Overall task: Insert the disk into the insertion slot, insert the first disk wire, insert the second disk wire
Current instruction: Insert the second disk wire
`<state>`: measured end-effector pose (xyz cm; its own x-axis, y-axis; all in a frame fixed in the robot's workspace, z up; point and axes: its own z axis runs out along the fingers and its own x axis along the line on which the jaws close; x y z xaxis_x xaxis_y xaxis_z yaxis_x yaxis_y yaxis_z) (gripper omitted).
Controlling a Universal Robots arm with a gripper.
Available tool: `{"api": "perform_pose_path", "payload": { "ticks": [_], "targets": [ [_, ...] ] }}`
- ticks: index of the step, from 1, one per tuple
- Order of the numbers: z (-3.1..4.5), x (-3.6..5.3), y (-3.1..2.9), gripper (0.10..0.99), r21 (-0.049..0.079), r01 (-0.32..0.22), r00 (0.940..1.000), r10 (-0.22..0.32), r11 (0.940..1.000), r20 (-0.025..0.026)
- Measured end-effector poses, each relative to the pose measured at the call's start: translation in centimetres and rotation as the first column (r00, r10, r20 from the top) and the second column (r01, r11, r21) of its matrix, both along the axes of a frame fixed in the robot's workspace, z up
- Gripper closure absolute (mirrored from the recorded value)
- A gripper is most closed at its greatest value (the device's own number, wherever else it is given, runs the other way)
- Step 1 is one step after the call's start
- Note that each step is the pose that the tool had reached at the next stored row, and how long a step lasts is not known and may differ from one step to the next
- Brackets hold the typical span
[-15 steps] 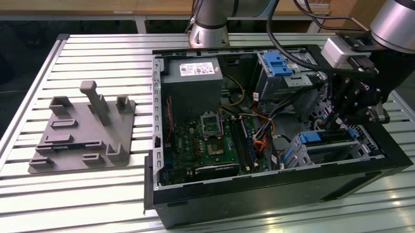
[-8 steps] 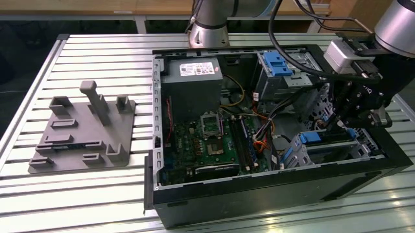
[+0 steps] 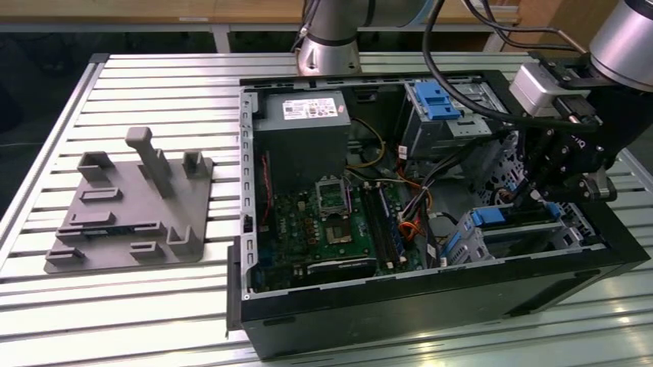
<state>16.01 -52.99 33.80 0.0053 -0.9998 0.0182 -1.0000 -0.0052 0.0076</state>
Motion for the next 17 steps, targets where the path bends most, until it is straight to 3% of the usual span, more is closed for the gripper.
{"api": "perform_pose_path", "payload": {
  "ticks": [17],
  "targets": [
    [-0.37, 0.06, 0.0, 0.941, 0.0, 0.0, 1.0, 0.0, 1.0, 0.0]
  ]
}}
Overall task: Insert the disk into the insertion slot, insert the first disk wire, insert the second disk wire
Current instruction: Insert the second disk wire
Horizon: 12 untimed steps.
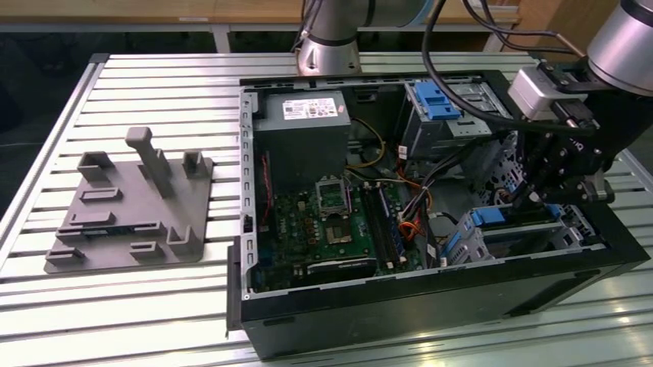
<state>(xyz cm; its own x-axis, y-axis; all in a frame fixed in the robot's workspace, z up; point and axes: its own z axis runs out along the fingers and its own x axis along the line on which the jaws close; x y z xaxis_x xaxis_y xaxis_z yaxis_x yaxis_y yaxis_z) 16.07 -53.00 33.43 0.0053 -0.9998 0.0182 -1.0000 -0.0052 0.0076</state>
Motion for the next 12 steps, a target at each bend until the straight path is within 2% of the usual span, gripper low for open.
{"api": "perform_pose_path", "payload": {
  "ticks": [5, 12],
  "targets": [
    [-0.05, 0.01, 0.0, 0.941, 0.0, 0.0, 1.0, 0.0, 1.0, -0.0002],
    [-0.04, 0.01, 0.0, 0.941, 0.0, -0.006, 1.0, 0.006, 1.0, -0.005]
  ]
}}
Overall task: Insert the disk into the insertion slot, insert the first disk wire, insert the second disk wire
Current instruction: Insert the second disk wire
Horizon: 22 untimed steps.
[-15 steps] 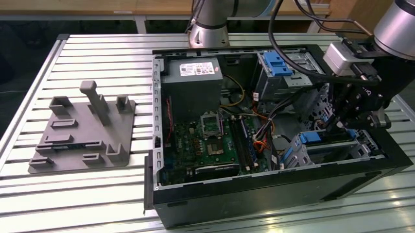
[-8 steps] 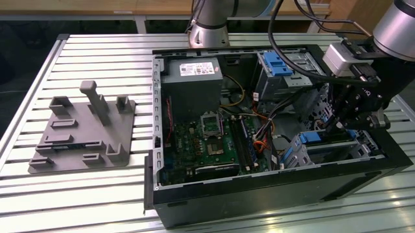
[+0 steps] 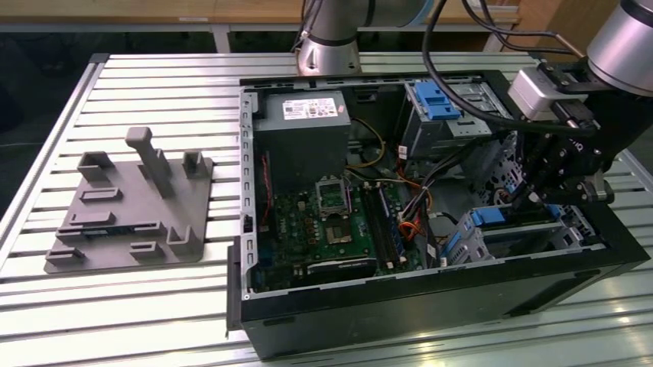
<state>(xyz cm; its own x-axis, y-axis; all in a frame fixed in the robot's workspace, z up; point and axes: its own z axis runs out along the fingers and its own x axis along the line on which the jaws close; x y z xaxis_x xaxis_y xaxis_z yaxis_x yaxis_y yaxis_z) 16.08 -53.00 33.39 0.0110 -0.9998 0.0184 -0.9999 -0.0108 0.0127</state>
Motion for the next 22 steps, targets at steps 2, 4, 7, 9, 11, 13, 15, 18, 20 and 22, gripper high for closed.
{"api": "perform_pose_path", "payload": {
  "ticks": [2, 4, 7, 9, 11, 13, 15, 18, 20, 22],
  "targets": [
    [0.0, 0.0, 0.0, 0.941, 0.0, -0.005, 1.0, 0.005, 1.0, -0.0016],
    [0.01, 0.0, 0.0, 0.941, 0.0, -0.014, 0.9999, 0.014, 0.9999, -0.0024],
    [0.03, 0.0, 0.0, 0.941, 0.0, -0.028, 0.9996, 0.028, 0.9996, -0.0027],
    [0.04, 0.0, 0.0, 0.941, 0.0, -0.034, 0.9994, 0.034, 0.9994, -0.0027],
    [0.06, 0.0, -0.01, 0.941, 0.0, -0.035, 0.9994, 0.035, 0.9994, -0.0027],
    [0.06, 0.0, -0.04, 0.941, 0.0, -0.036, 0.9993, 0.036, 0.9993, -0.0027],
    [0.05, 0.01, -0.08, 0.941, 0.0, -0.036, 0.9993, 0.036, 0.9993, -0.0027],
    [0.06, 0.03, -0.13, 0.941, 0.0, -0.037, 0.9993, 0.037, 0.9993, -0.0026],
    [0.06, 0.07, -0.14, 0.941, 0.0, -0.037, 0.9993, 0.037, 0.9993, -0.0026],
    [0.06, 0.1, -0.16, 0.941, 0.0, -0.037, 0.9993, 0.037, 0.9993, -0.0026]
  ]
}}
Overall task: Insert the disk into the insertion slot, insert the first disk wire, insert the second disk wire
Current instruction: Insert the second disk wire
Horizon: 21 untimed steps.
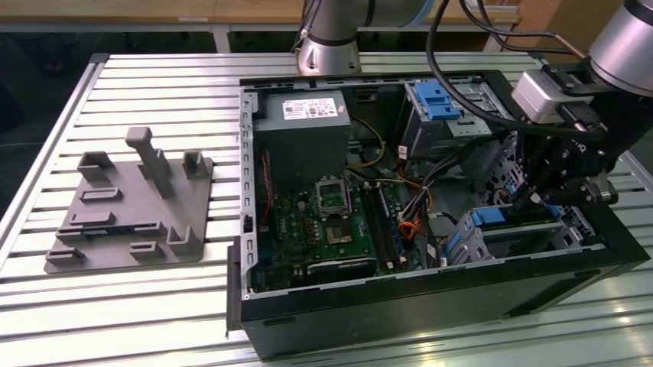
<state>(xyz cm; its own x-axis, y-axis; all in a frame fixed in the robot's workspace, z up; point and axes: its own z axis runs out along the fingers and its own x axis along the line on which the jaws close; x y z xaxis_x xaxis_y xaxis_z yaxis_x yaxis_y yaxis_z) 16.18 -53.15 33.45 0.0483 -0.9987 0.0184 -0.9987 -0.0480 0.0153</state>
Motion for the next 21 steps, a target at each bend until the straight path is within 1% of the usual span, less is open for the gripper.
{"api": "perform_pose_path", "payload": {
  "ticks": [14, 21],
  "targets": [
    [-0.18, 0.03, -0.01, 0.941, 0.0, -0.003, 1.0, 0.003, 1.0, 0.0],
    [-0.26, 0.15, -0.04, 0.941, 0.006, -0.004, 1.0, 0.004, 1.0, 0.0]
  ]
}}
